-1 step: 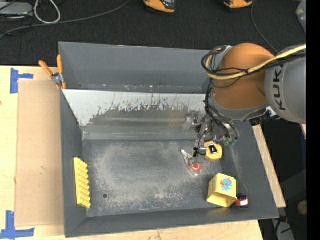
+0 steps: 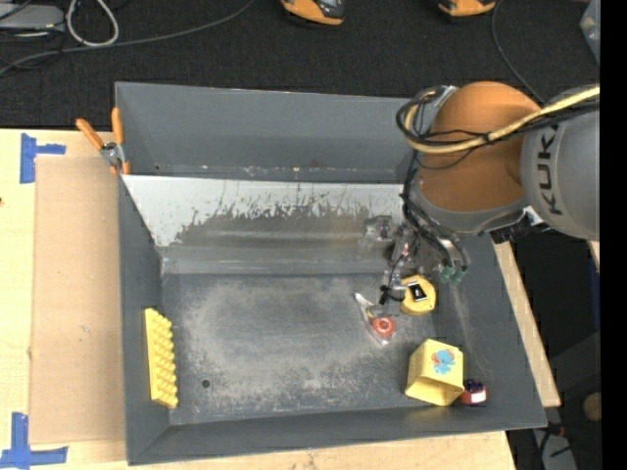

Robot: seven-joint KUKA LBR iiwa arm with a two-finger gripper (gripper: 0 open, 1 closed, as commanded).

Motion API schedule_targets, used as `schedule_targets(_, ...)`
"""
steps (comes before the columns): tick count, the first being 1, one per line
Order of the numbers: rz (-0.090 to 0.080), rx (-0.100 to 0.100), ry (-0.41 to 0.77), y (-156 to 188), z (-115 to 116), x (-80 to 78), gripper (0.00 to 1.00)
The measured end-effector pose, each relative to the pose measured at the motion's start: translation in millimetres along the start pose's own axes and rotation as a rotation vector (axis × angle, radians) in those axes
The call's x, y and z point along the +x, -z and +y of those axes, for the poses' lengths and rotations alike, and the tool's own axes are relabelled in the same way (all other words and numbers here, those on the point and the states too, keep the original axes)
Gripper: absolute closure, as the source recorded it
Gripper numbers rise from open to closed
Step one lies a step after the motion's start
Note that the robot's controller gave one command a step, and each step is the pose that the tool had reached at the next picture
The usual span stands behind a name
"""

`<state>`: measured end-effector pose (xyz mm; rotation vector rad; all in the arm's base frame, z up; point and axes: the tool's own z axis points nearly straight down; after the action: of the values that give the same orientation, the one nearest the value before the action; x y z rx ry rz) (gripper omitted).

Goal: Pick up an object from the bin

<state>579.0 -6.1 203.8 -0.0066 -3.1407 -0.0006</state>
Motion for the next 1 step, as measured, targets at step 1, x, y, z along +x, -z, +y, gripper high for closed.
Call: schedule_targets(1,-0.002,-0.001,-0.087,-77.8,-30.0,-2.3,0.0)
